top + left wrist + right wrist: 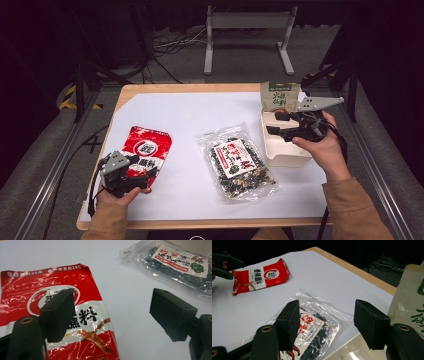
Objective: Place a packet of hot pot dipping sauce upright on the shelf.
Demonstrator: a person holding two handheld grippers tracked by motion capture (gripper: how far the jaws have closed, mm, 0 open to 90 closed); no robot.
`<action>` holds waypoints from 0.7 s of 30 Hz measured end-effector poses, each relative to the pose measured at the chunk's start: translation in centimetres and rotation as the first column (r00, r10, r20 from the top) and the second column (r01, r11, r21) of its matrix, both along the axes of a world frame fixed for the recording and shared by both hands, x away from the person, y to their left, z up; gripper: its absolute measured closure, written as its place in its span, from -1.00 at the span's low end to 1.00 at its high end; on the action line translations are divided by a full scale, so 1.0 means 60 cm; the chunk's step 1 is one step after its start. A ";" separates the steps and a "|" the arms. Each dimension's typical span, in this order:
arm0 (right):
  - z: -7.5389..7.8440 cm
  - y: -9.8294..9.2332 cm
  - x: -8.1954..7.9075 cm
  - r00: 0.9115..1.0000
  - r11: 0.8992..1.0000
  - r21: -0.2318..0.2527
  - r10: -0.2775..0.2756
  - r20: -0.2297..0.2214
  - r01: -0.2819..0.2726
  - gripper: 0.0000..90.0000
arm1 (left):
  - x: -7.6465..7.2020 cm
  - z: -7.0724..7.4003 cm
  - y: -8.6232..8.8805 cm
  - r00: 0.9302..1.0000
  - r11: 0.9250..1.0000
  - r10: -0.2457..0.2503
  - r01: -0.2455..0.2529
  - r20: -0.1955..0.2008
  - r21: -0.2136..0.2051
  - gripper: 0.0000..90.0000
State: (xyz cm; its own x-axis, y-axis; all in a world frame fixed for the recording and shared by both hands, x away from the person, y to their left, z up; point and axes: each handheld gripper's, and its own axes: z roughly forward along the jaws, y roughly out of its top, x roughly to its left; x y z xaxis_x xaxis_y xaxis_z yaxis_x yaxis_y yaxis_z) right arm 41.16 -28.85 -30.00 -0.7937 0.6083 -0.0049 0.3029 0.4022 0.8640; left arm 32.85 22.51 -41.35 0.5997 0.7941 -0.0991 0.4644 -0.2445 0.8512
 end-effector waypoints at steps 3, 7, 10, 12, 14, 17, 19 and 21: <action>-0.007 0.003 -0.001 1.000 1.000 0.000 0.002 -0.005 -0.002 -0.16 | 0.001 0.000 0.000 1.000 1.000 -0.010 0.010 -0.009 -0.005 -0.54; -0.020 0.006 -0.006 1.000 1.000 0.027 0.004 -0.017 -0.003 -0.16 | 0.003 -0.001 0.003 1.000 1.000 -0.015 0.015 0.003 -0.012 -0.55; -0.030 0.010 -0.006 1.000 1.000 0.031 0.007 -0.027 -0.006 -0.16 | 0.004 0.002 0.009 1.000 1.000 -0.011 0.011 -0.012 -0.013 -0.55; -0.032 0.012 -0.007 1.000 1.000 0.018 0.001 -0.023 0.000 -0.16 | 0.008 0.006 0.012 0.998 0.999 -0.029 0.028 -0.063 -0.015 -0.57; -0.033 0.012 -0.008 1.000 1.000 0.024 0.002 -0.026 -0.001 -0.17 | 0.011 0.010 0.011 0.992 0.998 -0.063 0.064 -0.112 0.002 -0.55; -0.037 0.014 -0.010 1.000 1.000 0.016 0.000 -0.026 0.000 -0.17 | 0.010 0.017 0.007 0.990 0.997 -0.065 0.069 -0.121 0.030 -0.53; -0.041 0.015 -0.012 1.000 1.000 0.013 0.004 -0.029 -0.003 -0.17 | 0.010 0.022 0.007 0.992 0.997 -0.059 0.064 -0.115 0.034 -0.55; -0.044 0.016 -0.013 0.999 1.000 0.004 0.003 -0.033 -0.003 -0.17 | 0.011 0.025 0.010 0.993 0.998 -0.048 0.052 -0.110 0.037 -0.58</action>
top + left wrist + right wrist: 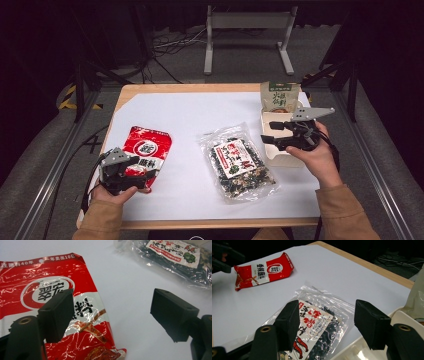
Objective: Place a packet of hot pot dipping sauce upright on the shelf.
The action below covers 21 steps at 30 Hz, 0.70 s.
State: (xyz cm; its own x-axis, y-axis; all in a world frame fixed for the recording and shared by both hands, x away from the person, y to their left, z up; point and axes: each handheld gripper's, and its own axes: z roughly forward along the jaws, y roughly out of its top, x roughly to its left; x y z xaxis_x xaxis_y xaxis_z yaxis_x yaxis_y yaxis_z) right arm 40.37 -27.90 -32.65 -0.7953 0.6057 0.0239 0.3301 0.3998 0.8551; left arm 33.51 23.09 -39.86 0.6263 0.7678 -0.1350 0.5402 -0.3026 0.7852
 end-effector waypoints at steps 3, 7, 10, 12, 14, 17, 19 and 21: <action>-0.003 0.001 -0.001 1.000 1.000 -0.012 -0.003 0.002 0.003 -0.17 | 0.001 0.003 0.003 1.000 1.000 0.019 -0.019 0.020 0.023 -0.58; -0.005 0.004 -0.004 1.000 1.000 -0.020 0.002 0.006 -0.002 -0.18 | 0.004 0.008 0.007 0.999 0.999 0.021 -0.022 0.025 0.033 -0.59; -0.007 0.009 -0.005 1.000 0.999 -0.032 0.009 0.007 -0.008 -0.18 | 0.007 0.015 0.009 0.999 0.999 0.030 -0.030 0.020 0.029 -0.60; -0.008 0.011 -0.005 1.000 0.999 -0.038 0.011 0.006 -0.010 -0.18 | 0.009 0.018 0.011 0.999 0.999 0.030 -0.030 0.016 0.030 -0.61; -0.009 0.014 -0.005 1.000 0.999 -0.042 0.014 0.004 -0.013 -0.19 | 0.014 0.025 0.014 0.999 0.999 0.036 -0.036 0.004 0.034 -0.62; -0.011 0.019 -0.006 1.000 0.999 -0.045 0.022 0.000 -0.022 -0.19 | 0.022 0.030 0.021 0.998 0.997 0.065 -0.064 -0.006 0.038 -0.69; -0.012 0.021 -0.008 1.000 0.998 -0.051 0.027 0.000 -0.027 -0.19 | 0.029 0.033 0.031 0.996 0.994 0.090 -0.089 -0.009 0.066 -0.72; -0.012 0.024 -0.009 1.000 0.998 -0.051 0.031 -0.001 -0.031 -0.20 | 0.035 0.033 0.040 0.994 0.992 0.107 -0.106 -0.016 0.073 -0.72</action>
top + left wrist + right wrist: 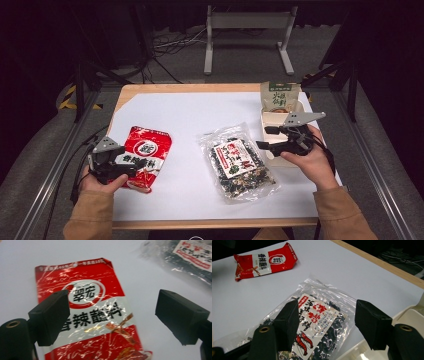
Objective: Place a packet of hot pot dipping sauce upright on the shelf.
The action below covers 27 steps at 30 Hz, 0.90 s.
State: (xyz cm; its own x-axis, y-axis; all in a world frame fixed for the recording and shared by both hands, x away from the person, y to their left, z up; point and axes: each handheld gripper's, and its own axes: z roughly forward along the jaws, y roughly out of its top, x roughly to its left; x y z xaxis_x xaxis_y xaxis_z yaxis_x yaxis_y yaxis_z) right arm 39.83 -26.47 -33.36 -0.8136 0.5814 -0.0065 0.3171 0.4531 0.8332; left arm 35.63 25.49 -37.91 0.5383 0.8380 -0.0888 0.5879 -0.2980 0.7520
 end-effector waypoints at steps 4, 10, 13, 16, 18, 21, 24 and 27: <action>0.000 0.003 0.002 1.000 1.000 0.011 0.003 -0.006 -0.003 -0.21 | 0.017 -0.002 0.015 0.999 0.999 0.044 -0.043 -0.007 0.020 -0.69; -0.005 0.011 0.004 1.000 1.000 0.005 0.010 -0.015 -0.010 -0.21 | 0.033 -0.009 0.019 0.997 0.998 0.068 -0.067 -0.023 0.018 -0.67; -0.006 0.013 0.004 1.000 1.000 0.004 0.013 -0.017 -0.013 -0.21 | 0.038 -0.015 0.028 0.993 0.993 0.113 -0.112 -0.042 0.031 -0.64; -0.006 0.011 0.004 1.000 1.000 0.005 0.010 -0.016 -0.010 -0.22 | 0.044 -0.020 0.038 0.985 0.986 0.164 -0.162 -0.061 0.023 -0.54; -0.004 0.009 0.002 1.000 1.000 0.010 0.007 -0.016 -0.007 -0.22 | 0.046 -0.022 0.041 0.982 0.984 0.177 -0.175 -0.070 0.027 -0.51; -0.003 0.010 0.000 1.000 1.000 0.012 0.009 -0.011 -0.009 -0.22 | 0.046 -0.027 0.048 0.972 0.977 0.212 -0.208 -0.100 0.049 -0.49; -0.003 0.012 0.000 1.000 1.000 0.012 0.014 -0.014 -0.014 -0.23 | 0.046 -0.030 0.056 0.969 0.975 0.220 -0.216 -0.114 0.047 -0.42; -0.004 0.014 -0.001 1.000 1.000 0.013 0.016 -0.016 -0.016 -0.23 | 0.046 -0.036 0.063 0.965 0.975 0.222 -0.222 -0.137 0.015 -0.36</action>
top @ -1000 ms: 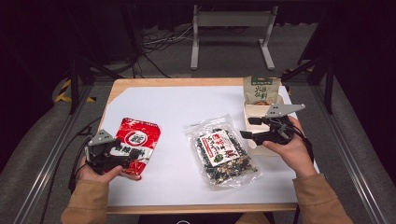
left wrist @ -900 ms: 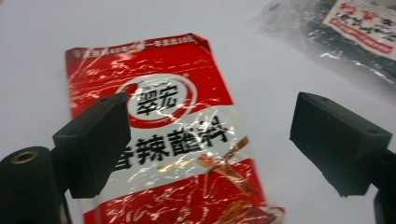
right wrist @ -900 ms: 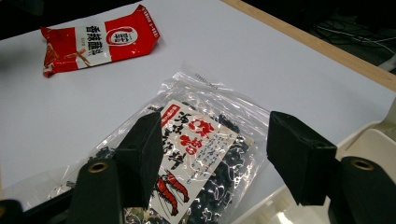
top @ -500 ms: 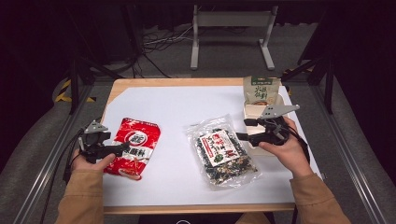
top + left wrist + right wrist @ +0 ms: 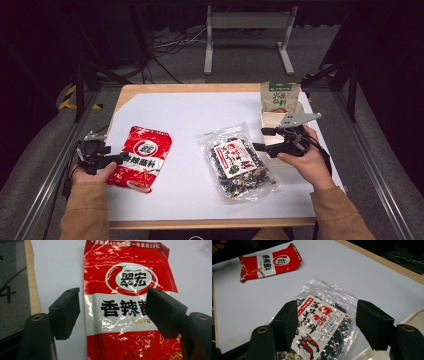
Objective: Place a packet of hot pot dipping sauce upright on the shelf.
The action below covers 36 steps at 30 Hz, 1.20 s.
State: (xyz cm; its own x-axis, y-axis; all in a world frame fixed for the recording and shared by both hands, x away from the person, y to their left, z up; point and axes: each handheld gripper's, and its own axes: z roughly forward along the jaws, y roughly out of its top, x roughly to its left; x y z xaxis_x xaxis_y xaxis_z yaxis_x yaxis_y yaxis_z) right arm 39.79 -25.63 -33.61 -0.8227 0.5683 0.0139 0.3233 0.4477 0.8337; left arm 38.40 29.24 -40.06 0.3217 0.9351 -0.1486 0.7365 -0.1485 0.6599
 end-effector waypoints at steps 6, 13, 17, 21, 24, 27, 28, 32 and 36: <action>-0.001 0.006 -0.002 1.000 1.000 -0.002 0.021 0.004 -0.021 -0.24 | 0.004 -0.017 0.002 0.999 1.000 0.009 -0.009 -0.053 0.014 -0.38; -0.003 0.011 -0.003 0.999 0.999 -0.004 0.035 -0.001 -0.035 -0.24 | 0.009 -0.034 0.009 0.994 1.000 0.028 -0.028 -0.103 0.003 -0.41; -0.005 0.013 -0.003 0.999 0.999 -0.006 0.039 -0.004 -0.039 -0.24 | 0.011 -0.039 0.013 0.992 1.000 0.027 -0.027 -0.121 -0.003 -0.41; -0.005 0.015 -0.003 0.999 0.999 -0.007 0.043 -0.005 -0.043 -0.25 | 0.012 -0.044 0.016 0.990 1.000 0.020 -0.023 -0.139 -0.019 -0.39; -0.007 0.016 -0.003 0.999 0.999 -0.008 0.044 -0.009 -0.044 -0.25 | 0.014 -0.047 0.018 0.989 0.999 0.013 -0.021 -0.150 -0.048 -0.36; -0.008 0.016 -0.002 0.999 0.999 -0.010 0.044 -0.010 -0.045 -0.25 | 0.016 -0.050 0.016 0.987 0.999 0.017 -0.024 -0.157 -0.040 -0.36; -0.008 0.016 -0.002 0.999 0.999 -0.010 0.045 -0.010 -0.045 -0.25 | 0.017 -0.051 0.016 0.987 0.999 0.013 -0.020 -0.161 -0.040 -0.36; -0.008 0.016 -0.002 0.999 0.999 -0.010 0.047 -0.007 -0.047 -0.25 | 0.020 -0.056 0.015 0.983 0.999 0.006 -0.013 -0.182 -0.040 -0.36; -0.009 0.017 -0.002 0.999 0.999 -0.011 0.049 -0.007 -0.049 -0.25 | 0.021 -0.058 0.012 0.981 0.998 -0.016 0.005 -0.195 -0.056 -0.29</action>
